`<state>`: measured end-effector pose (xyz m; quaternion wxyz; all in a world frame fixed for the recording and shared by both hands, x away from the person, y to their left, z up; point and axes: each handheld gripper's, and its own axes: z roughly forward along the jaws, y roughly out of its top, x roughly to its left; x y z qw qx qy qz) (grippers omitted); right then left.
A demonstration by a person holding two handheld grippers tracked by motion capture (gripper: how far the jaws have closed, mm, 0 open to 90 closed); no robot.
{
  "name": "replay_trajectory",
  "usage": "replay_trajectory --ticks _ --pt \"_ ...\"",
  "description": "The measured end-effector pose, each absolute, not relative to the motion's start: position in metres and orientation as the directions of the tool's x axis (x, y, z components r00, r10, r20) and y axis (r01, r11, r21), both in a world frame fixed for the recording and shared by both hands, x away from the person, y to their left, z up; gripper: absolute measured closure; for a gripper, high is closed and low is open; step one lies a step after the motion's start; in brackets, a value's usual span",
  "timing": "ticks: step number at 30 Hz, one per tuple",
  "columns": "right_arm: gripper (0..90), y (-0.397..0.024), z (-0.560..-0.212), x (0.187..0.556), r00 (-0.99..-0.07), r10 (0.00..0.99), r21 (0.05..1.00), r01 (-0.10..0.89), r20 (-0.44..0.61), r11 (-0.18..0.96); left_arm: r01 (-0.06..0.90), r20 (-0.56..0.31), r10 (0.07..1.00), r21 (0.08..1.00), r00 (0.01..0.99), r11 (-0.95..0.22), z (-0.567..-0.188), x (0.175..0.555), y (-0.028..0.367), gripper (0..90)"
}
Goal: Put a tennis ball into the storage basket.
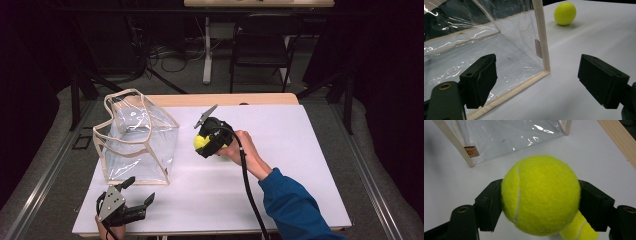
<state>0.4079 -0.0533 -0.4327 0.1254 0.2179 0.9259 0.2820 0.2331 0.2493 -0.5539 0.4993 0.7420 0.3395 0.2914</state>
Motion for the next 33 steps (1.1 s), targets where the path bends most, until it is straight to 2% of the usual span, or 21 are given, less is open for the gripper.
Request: replay_trajectory --ticks 33 --pt "25.8 -0.033 -0.403 0.419 -0.877 0.46 0.603 0.295 -0.137 0.741 0.214 0.09 0.792 0.939 0.604 -0.27 -0.554 0.234 0.249 16.0"
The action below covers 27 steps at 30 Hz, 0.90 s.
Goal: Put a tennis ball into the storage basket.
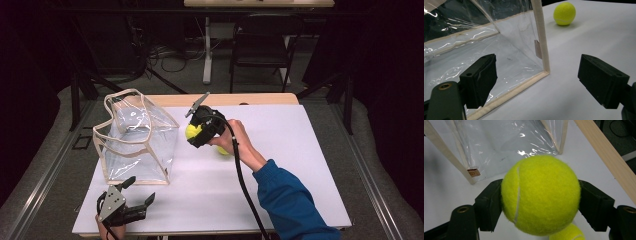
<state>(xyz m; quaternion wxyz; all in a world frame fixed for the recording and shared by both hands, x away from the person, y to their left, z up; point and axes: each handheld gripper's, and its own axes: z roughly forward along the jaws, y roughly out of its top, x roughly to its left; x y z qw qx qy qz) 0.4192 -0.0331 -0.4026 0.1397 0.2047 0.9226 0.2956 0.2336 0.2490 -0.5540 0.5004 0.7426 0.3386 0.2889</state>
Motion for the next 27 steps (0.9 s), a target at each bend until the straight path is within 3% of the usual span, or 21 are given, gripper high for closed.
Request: replay_trajectory --ticks 27 --pt "25.9 -0.02 -0.384 0.426 -0.881 0.448 0.618 0.27 -0.15 0.738 0.212 0.089 0.793 0.94 0.603 -0.266 -0.554 0.234 0.249 16.0"
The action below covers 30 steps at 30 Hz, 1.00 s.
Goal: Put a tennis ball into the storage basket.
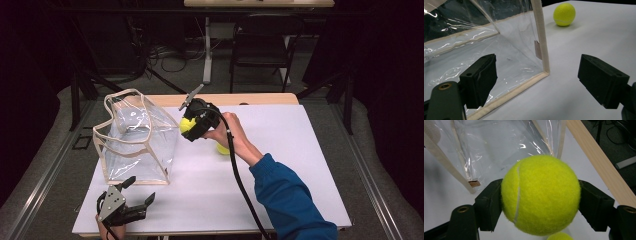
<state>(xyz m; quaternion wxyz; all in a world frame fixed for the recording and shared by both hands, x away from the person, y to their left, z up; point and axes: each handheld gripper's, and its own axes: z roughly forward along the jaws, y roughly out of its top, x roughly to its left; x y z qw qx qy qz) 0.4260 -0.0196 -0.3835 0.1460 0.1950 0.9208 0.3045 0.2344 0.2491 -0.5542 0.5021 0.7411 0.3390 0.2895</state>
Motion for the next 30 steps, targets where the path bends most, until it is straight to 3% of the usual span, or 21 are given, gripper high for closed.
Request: replay_trajectory --ticks 30 --pt "25.9 -0.007 -0.362 0.43 -0.872 0.456 0.665 0.236 -0.177 0.709 0.207 0.092 0.794 0.941 0.601 -0.266 -0.554 0.234 0.249 16.0"
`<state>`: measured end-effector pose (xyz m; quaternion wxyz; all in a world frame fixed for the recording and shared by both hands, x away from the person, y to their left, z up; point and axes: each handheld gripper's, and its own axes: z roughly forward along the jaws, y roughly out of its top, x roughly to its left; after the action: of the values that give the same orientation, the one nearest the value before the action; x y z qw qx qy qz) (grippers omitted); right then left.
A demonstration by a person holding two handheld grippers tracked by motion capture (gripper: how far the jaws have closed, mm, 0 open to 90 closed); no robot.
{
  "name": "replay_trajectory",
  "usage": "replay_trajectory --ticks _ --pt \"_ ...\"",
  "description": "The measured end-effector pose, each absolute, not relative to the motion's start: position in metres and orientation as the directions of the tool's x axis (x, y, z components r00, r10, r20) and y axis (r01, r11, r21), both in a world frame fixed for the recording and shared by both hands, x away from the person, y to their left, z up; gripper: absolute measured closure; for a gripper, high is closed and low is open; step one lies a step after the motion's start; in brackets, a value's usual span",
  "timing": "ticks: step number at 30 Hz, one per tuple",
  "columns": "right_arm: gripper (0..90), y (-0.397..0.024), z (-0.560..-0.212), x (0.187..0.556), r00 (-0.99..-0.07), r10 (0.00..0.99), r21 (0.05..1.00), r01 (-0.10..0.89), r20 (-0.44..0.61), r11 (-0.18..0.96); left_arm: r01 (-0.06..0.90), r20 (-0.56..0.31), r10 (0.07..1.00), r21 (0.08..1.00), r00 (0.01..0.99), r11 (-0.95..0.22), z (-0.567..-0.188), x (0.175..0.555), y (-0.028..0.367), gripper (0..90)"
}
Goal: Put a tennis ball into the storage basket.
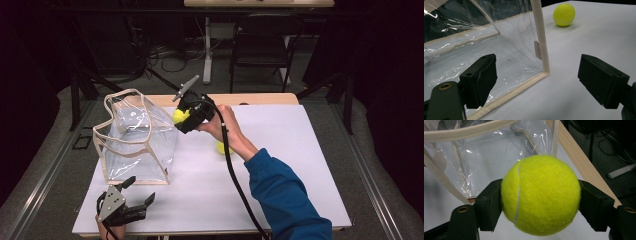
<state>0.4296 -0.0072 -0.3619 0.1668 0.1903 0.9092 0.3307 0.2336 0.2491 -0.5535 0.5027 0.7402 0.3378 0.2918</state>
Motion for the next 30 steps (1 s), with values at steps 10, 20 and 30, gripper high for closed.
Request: replay_trajectory --ticks 10,20,30 --pt "25.9 -0.005 -0.354 0.429 -0.872 0.453 0.673 0.222 -0.186 0.705 0.205 0.094 0.794 0.941 0.601 -0.267 -0.553 0.233 0.249 16.0" --pt "25.9 -0.002 -0.349 0.43 -0.873 0.45 0.69 0.208 -0.187 0.693 0.209 0.09 0.794 0.941 0.602 -0.265 -0.554 0.234 0.249 16.0" --pt "25.9 0.006 -0.343 0.43 -0.875 0.442 0.693 0.195 -0.197 0.694 0.207 0.09 0.79 0.942 0.607 -0.266 -0.554 0.234 0.249 16.0"
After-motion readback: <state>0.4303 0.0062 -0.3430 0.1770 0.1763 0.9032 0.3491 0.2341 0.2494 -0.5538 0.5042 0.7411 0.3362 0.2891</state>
